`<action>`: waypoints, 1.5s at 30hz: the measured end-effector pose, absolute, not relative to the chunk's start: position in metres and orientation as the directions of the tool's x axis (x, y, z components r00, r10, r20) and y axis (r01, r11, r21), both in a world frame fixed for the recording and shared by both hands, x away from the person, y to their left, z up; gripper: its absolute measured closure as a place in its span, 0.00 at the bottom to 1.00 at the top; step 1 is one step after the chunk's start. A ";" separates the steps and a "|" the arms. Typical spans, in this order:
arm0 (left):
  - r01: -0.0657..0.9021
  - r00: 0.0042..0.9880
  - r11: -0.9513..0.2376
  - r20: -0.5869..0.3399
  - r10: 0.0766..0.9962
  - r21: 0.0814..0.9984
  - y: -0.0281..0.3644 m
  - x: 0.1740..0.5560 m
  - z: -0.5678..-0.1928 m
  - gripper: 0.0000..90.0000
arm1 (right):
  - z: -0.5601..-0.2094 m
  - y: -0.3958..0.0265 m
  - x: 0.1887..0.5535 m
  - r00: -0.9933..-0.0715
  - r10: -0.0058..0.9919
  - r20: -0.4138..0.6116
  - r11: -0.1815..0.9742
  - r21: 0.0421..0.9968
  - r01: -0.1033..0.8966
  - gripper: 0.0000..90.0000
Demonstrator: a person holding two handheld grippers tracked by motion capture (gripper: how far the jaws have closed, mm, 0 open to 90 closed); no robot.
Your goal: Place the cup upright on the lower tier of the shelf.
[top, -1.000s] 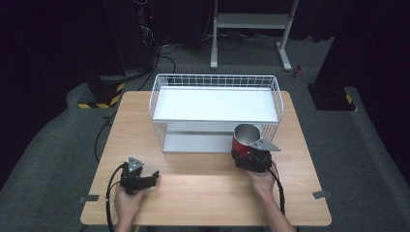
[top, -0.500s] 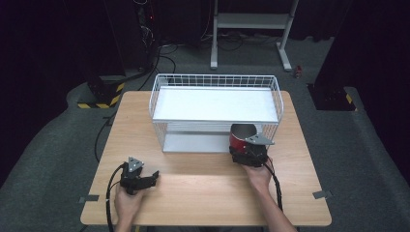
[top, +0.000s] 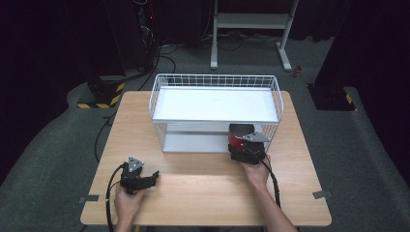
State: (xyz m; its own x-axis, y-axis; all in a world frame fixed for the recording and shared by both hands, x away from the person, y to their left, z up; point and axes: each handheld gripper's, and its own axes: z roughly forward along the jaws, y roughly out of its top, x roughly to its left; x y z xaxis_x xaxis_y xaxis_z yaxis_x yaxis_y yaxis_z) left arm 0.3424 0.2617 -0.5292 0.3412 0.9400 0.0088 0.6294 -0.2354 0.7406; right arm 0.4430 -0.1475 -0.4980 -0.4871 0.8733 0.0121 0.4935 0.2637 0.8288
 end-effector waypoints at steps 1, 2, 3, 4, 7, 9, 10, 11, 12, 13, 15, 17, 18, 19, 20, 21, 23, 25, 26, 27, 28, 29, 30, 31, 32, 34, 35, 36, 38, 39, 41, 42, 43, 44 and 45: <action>0.631 0.342 -0.237 0.008 0.940 0.739 0.262 0.342 -0.529 0.22 | -0.498 -0.148 0.444 -0.489 0.872 0.012 0.263 0.831 0.490 0.19; 0.631 0.342 -0.236 0.008 0.940 0.739 0.262 0.342 -0.529 0.22 | -0.498 -0.148 0.445 -0.489 0.872 0.011 0.263 0.831 0.489 0.18; 0.631 0.342 -0.236 0.008 0.940 0.739 0.262 0.342 -0.529 0.22 | -0.498 -0.148 0.447 -0.491 0.871 0.006 0.269 0.831 0.487 0.18; 0.627 0.343 -0.238 0.012 0.939 0.741 0.262 0.342 -0.529 0.22 | -0.498 -0.148 0.448 -0.488 0.873 0.017 0.260 0.830 0.494 0.18; 0.628 0.343 -0.239 0.011 0.939 0.740 0.262 0.342 -0.529 0.22 | -0.498 -0.148 0.450 -0.489 0.872 0.010 0.267 0.828 0.493 0.18; 0.628 0.343 -0.239 0.011 0.939 0.741 0.262 0.342 -0.529 0.22 | -0.498 -0.148 0.452 -0.496 0.868 0.007 0.268 0.834 0.481 0.18; 0.629 0.343 -0.239 0.011 0.939 0.740 0.262 0.342 -0.529 0.22 | -0.499 -0.148 0.452 -0.480 0.877 0.013 0.256 0.834 0.489 0.15; 0.628 0.343 -0.239 0.012 0.939 0.740 0.262 0.342 -0.529 0.22 | -0.499 -0.148 0.452 -0.480 0.877 0.013 0.256 0.834 0.489 0.15; 0.629 0.343 -0.237 0.010 0.939 0.741 0.262 0.342 -0.529 0.22 | -0.499 -0.148 0.452 -0.474 0.881 0.011 0.254 0.833 0.491 0.14; 0.628 0.343 -0.238 0.012 0.939 0.741 0.262 0.342 -0.529 0.22 | -0.499 -0.148 0.451 -0.470 0.882 0.023 0.243 0.834 0.496 0.13; 0.628 0.343 -0.238 0.011 0.939 0.740 0.262 0.342 -0.529 0.22 | -0.497 -0.150 0.451 -0.479 0.878 0.021 0.244 0.840 0.485 0.12; 0.626 0.339 -0.233 0.009 0.941 0.744 0.261 0.342 -0.529 0.22 | -0.495 -0.150 0.450 -0.473 0.881 0.025 0.239 0.838 0.490 0.11; 0.627 0.340 -0.233 0.009 0.940 0.743 0.262 0.342 -0.529 0.22 | -0.495 -0.150 0.450 -0.475 0.880 0.024 0.243 0.837 0.491 0.11; 0.627 0.340 -0.233 0.009 0.941 0.744 0.261 0.342 -0.529 0.22 | -0.495 -0.151 0.449 -0.476 0.879 0.021 0.247 0.835 0.491 0.11; 0.626 0.339 -0.233 0.009 0.941 0.744 0.262 0.342 -0.529 0.22 | -0.495 -0.151 0.449 -0.474 0.880 0.020 0.248 0.832 0.495 0.11; 0.627 0.340 -0.233 0.009 0.940 0.744 0.262 0.342 -0.529 0.22 | -0.495 -0.151 0.449 -0.476 0.880 0.017 0.250 0.834 0.492 0.11; 0.626 0.340 -0.233 0.009 0.940 0.744 0.262 0.342 -0.529 0.22 | -0.493 -0.153 0.448 -0.481 0.876 0.013 0.252 0.839 0.483 0.11; 0.626 0.340 -0.234 0.010 0.940 0.744 0.262 0.342 -0.529 0.22 | -0.489 -0.153 0.446 -0.479 0.878 0.019 0.244 0.842 0.482 0.11; 0.626 0.340 -0.234 0.010 0.940 0.744 0.262 0.342 -0.529 0.22 | -0.489 -0.153 0.446 -0.479 0.878 0.019 0.244 0.842 0.482 0.11; 0.626 0.340 -0.234 0.009 0.940 0.744 0.262 0.342 -0.529 0.22 | -0.488 -0.155 0.444 -0.481 0.877 0.010 0.253 0.841 0.478 0.11; 0.626 0.340 -0.234 0.009 0.940 0.744 0.262 0.342 -0.529 0.22 | -0.488 -0.155 0.444 -0.481 0.877 0.010 0.253 0.841 0.478 0.11; 0.626 0.340 -0.234 0.009 0.940 0.744 0.262 0.342 -0.529 0.22 | -0.488 -0.155 0.444 -0.483 0.876 0.008 0.253 0.843 0.475 0.11; 0.626 0.340 -0.234 0.009 0.940 0.744 0.262 0.342 -0.529 0.22 | -0.487 -0.156 0.442 -0.484 0.875 0.013 0.249 0.846 0.472 0.11; 0.627 0.341 -0.235 0.009 0.940 0.743 0.262 0.342 -0.529 0.22 | -0.487 -0.157 0.441 -0.486 0.874 0.012 0.249 0.847 0.469 0.11; 0.627 0.341 -0.235 0.009 0.940 0.743 0.262 0.342 -0.529 0.22 | -0.486 -0.157 0.439 -0.482 0.876 0.020 0.241 0.848 0.472 0.11; 0.626 0.340 -0.234 0.009 0.940 0.744 0.262 0.342 -0.529 0.22 | -0.485 -0.159 0.437 -0.485 0.874 0.019 0.241 0.851 0.467 0.11; 0.627 0.341 -0.235 0.009 0.940 0.743 0.262 0.342 -0.529 0.22 | -0.485 -0.159 0.435 -0.483 0.876 0.022 0.237 0.851 0.469 0.11; 0.626 0.340 -0.234 0.009 0.940 0.744 0.262 0.342 -0.529 0.22 | -0.484 -0.160 0.434 -0.481 0.876 0.026 0.232 0.852 0.469 0.11; 0.627 0.341 -0.234 0.009 0.940 0.743 0.262 0.342 -0.529 0.22 | -0.483 -0.162 0.432 -0.482 0.875 0.029 0.229 0.854 0.468 0.12; 0.626 0.340 -0.234 0.009 0.940 0.744 0.262 0.342 -0.529 0.22 | -0.483 -0.163 0.431 -0.486 0.874 0.023 0.235 0.855 0.463 0.12; 0.626 0.340 -0.234 0.009 0.940 0.744 0.262 0.342 -0.529 0.22 | -0.481 -0.164 0.428 -0.483 0.875 0.027 0.229 0.856 0.464 0.14; 0.626 0.340 -0.234 0.009 0.940 0.744 0.262 0.342 -0.529 0.22 | -0.481 -0.165 0.426 -0.485 0.874 0.025 0.229 0.859 0.459 0.14; 0.627 0.341 -0.234 0.009 0.940 0.743 0.262 0.342 -0.529 0.22 | -0.480 -0.166 0.425 -0.486 0.874 0.029 0.226 0.860 0.457 0.14; 0.626 0.340 -0.234 0.009 0.940 0.744 0.262 0.342 -0.529 0.22 | -0.480 -0.166 0.423 -0.482 0.875 0.035 0.218 0.861 0.459 0.14; 0.626 0.340 -0.234 0.009 0.940 0.744 0.262 0.342 -0.529 0.22 | -0.479 -0.167 0.421 -0.479 0.877 0.042 0.211 0.861 0.462 0.14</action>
